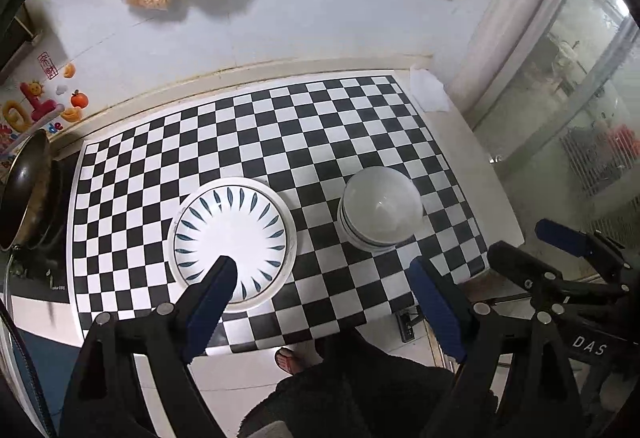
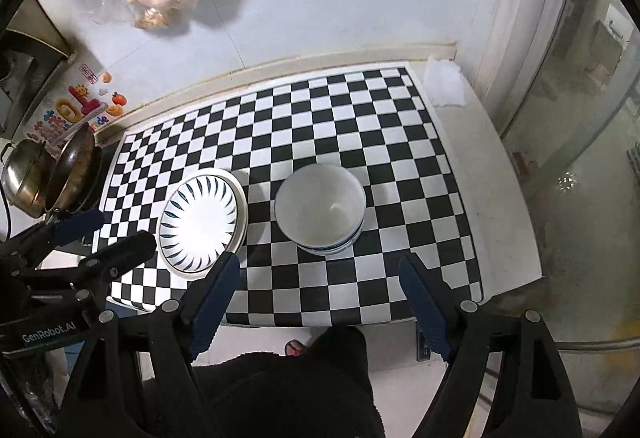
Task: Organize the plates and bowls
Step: 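Grip the bowl stack rim with both grippers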
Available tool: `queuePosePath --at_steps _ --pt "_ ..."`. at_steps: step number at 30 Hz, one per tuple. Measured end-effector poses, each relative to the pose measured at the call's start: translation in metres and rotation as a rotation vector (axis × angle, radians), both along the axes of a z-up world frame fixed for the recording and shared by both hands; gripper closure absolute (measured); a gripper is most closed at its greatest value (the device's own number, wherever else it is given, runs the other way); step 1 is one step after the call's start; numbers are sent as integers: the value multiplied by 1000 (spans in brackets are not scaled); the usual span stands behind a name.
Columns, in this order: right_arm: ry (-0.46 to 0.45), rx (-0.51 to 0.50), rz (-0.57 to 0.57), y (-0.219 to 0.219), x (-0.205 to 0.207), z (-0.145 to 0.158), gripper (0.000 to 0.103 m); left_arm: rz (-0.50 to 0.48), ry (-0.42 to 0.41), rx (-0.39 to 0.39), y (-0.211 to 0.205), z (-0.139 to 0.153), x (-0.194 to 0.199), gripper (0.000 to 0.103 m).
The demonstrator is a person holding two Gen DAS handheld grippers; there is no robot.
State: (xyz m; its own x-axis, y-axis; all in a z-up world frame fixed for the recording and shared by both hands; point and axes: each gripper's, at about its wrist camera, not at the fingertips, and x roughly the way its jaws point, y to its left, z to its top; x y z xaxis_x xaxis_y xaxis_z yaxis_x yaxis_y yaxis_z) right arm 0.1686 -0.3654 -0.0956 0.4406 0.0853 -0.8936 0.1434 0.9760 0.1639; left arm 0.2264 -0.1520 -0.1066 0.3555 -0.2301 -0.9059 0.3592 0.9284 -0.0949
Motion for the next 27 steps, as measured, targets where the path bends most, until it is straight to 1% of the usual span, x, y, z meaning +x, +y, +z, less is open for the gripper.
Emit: queuePosePath --at_steps 7,12,15,19,22,25,27 --pt "-43 -7 19 6 -15 23 19 2 -16 -6 0 11 -13 15" --pt "-42 1 22 4 -14 23 18 -2 -17 -8 -2 12 -13 15" --pt "-41 8 14 3 -12 21 18 19 -7 -11 -6 7 -5 15" --pt "-56 43 3 -8 3 10 18 41 33 -11 -12 -14 20 15" --pt "-54 82 0 -17 17 -6 18 60 103 -27 -16 -39 44 15" --pt "-45 129 -13 -28 34 -31 18 74 197 -51 -20 -70 69 15" --pt "-21 167 -34 -39 48 -56 18 87 258 -63 -23 -92 84 15"
